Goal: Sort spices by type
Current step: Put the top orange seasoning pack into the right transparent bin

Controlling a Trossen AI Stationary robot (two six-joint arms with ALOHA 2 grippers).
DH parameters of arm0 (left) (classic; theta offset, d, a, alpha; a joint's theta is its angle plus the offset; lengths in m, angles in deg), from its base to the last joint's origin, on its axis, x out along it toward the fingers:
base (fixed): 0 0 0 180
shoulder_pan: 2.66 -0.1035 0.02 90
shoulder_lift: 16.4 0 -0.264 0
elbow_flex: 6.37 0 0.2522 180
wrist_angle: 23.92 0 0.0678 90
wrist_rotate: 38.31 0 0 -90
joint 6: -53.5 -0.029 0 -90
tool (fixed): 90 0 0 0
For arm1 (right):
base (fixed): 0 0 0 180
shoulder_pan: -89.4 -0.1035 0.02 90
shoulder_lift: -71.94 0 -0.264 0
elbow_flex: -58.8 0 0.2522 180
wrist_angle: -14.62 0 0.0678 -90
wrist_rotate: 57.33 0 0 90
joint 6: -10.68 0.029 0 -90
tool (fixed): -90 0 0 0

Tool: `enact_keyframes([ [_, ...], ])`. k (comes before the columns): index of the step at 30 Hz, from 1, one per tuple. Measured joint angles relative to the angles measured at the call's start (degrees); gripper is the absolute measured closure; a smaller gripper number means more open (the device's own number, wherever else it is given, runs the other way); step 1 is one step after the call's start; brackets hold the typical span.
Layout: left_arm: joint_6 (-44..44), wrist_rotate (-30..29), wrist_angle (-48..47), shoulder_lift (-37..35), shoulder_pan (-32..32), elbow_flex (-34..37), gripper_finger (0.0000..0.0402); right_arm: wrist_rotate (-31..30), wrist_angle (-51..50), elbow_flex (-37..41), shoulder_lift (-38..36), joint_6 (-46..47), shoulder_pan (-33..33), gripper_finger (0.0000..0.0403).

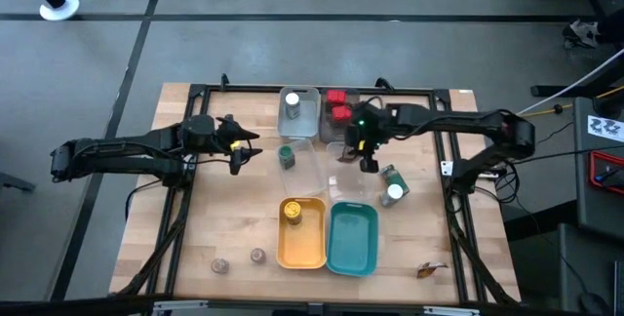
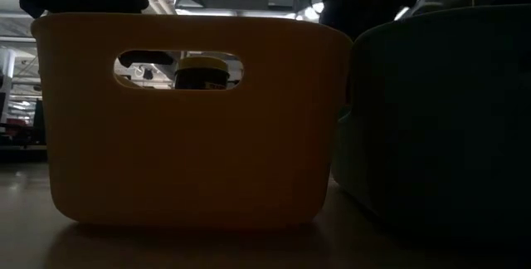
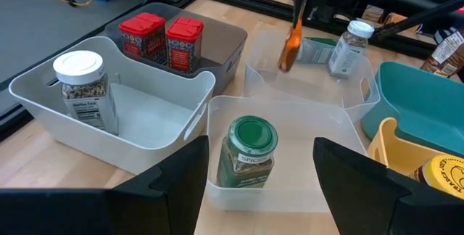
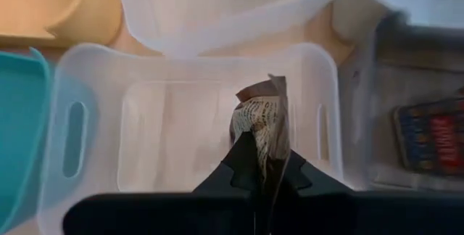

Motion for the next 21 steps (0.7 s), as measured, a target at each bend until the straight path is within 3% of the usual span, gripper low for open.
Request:
enact_keyframes([
  [10,-0.1,0.0,-0.1,0.0,0.0,0.0,0.0169,-6.8,0.3,0.0,6.3,-0.1,0.1,0.0389],
  [21,-0.1,0.0,-0.1,0.0,0.0,0.0,0.0169,-7.6,1.5,0.0,6.7,-0.1,0.2,0.0387],
])
